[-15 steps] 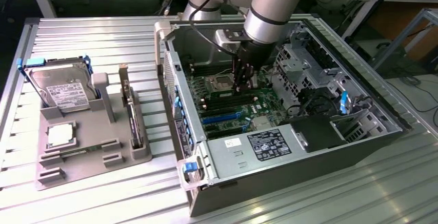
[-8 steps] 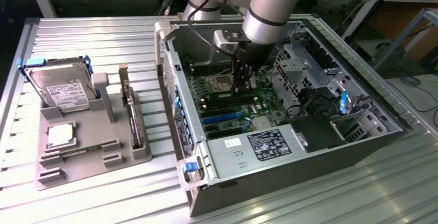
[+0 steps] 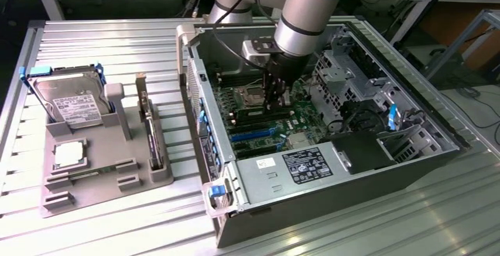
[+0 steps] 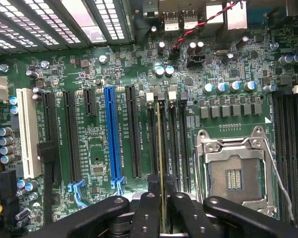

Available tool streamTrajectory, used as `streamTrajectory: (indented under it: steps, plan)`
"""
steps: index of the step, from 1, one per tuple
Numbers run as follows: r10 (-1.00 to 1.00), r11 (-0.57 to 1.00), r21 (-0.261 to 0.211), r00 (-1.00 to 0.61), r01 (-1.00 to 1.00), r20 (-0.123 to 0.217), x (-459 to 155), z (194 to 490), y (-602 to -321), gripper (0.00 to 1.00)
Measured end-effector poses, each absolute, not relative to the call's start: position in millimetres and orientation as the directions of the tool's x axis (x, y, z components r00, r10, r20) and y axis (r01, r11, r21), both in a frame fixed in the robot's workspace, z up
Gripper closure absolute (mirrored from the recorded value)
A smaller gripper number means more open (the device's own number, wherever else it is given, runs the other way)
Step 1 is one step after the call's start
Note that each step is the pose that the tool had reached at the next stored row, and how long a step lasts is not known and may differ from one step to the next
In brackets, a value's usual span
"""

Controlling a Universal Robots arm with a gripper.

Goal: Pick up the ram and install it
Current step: 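Pick up the ram and move it above insertion slot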

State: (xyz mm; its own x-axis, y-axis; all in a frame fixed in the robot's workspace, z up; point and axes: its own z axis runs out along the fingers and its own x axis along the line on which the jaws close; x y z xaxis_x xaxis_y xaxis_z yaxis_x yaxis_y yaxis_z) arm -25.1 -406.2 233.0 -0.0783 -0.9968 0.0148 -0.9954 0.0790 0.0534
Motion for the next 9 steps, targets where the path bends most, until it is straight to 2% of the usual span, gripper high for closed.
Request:
streamTrajectory:
  steps: [9]
  plan:
    - [-0.997, 0.079, 0.053, -0.078, -0.995, 0.02, -26.0, 228.3, -406.1, 0.86]
